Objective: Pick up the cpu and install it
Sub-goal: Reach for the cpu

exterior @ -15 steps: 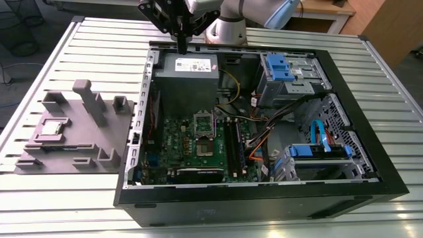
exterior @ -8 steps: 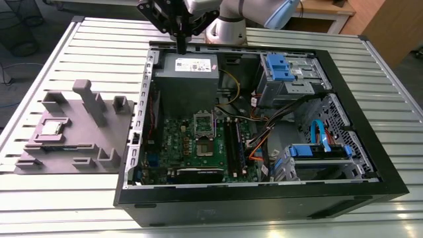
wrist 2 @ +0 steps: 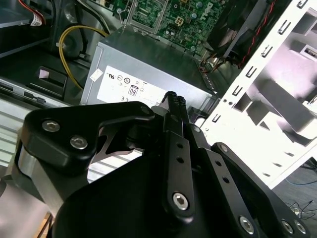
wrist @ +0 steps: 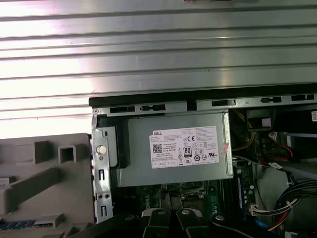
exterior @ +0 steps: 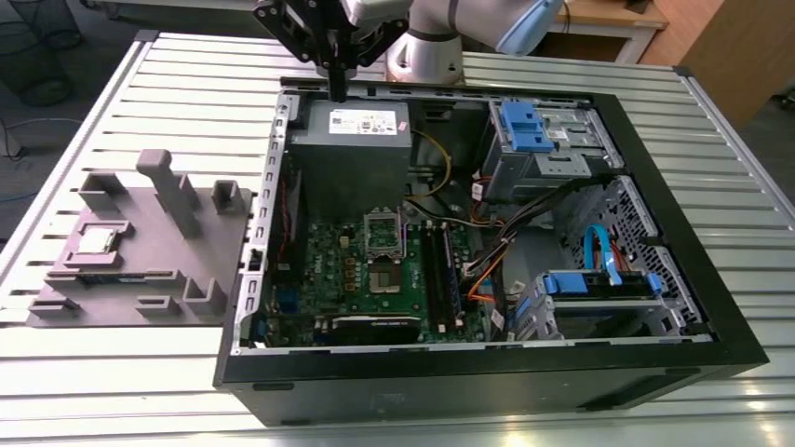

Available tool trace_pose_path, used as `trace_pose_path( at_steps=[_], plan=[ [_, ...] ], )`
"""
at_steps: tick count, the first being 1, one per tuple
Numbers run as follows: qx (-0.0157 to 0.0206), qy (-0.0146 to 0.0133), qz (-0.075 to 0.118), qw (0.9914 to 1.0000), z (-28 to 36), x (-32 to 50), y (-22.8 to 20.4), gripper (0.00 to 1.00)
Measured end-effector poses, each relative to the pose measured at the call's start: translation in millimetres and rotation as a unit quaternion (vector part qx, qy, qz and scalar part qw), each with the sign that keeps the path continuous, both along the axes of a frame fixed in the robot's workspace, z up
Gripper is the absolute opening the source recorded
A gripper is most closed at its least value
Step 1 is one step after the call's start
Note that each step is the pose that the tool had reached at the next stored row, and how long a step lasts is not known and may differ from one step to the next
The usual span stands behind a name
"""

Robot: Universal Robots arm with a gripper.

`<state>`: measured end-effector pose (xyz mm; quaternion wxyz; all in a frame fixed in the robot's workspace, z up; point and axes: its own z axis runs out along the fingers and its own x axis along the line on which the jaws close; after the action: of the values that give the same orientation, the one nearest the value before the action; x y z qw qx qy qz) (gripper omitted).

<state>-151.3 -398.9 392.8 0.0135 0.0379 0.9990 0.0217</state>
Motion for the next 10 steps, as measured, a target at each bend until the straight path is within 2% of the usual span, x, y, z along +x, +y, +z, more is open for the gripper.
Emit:
trace_pose_path(
  at_steps=[10],
  plan=[
    [0.0, 0.0, 0.0, 1.0, 0.0, -3.1, 0.0, 0.11]
  ],
)
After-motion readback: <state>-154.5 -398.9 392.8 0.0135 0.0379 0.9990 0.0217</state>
